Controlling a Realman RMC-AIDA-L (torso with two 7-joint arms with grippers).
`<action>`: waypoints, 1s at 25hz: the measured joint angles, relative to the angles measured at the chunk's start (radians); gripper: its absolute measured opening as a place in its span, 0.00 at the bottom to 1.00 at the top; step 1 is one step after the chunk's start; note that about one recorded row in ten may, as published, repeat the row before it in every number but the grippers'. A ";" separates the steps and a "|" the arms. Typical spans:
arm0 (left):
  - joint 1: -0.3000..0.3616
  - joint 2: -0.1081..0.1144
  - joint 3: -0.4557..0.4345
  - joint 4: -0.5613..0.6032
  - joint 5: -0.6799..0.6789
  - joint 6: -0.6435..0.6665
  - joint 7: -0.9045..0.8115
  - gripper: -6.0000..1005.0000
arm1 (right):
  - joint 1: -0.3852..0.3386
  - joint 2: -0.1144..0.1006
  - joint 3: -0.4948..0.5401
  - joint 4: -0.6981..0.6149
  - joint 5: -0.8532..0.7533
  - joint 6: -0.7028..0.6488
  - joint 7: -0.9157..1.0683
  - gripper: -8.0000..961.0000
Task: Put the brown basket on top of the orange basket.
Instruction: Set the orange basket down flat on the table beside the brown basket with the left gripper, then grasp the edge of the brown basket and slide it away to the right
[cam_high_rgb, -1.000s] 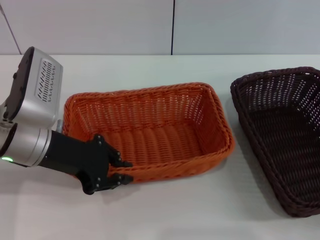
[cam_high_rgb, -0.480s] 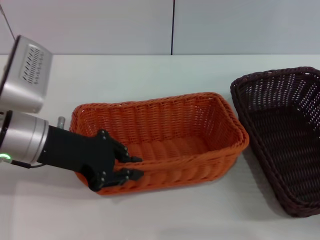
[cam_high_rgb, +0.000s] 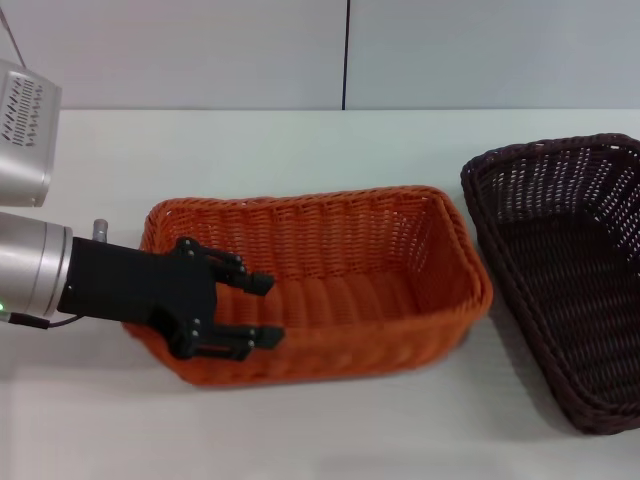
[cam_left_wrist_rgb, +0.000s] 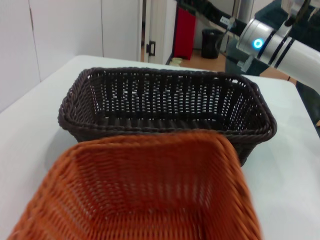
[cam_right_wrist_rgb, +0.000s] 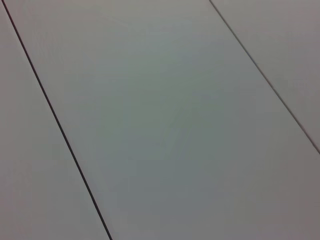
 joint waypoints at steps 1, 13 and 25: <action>0.000 0.000 0.000 0.000 0.000 0.000 0.000 0.39 | 0.000 0.000 0.000 0.000 0.000 0.000 0.000 0.53; 0.012 -0.001 -0.030 -0.002 -0.077 -0.028 0.012 0.77 | -0.001 -0.002 0.002 -0.006 0.000 0.006 0.000 0.53; 0.081 -0.004 -0.176 -0.340 -0.696 -0.034 0.282 0.84 | -0.016 -0.012 0.000 -0.157 -0.249 0.006 0.154 0.53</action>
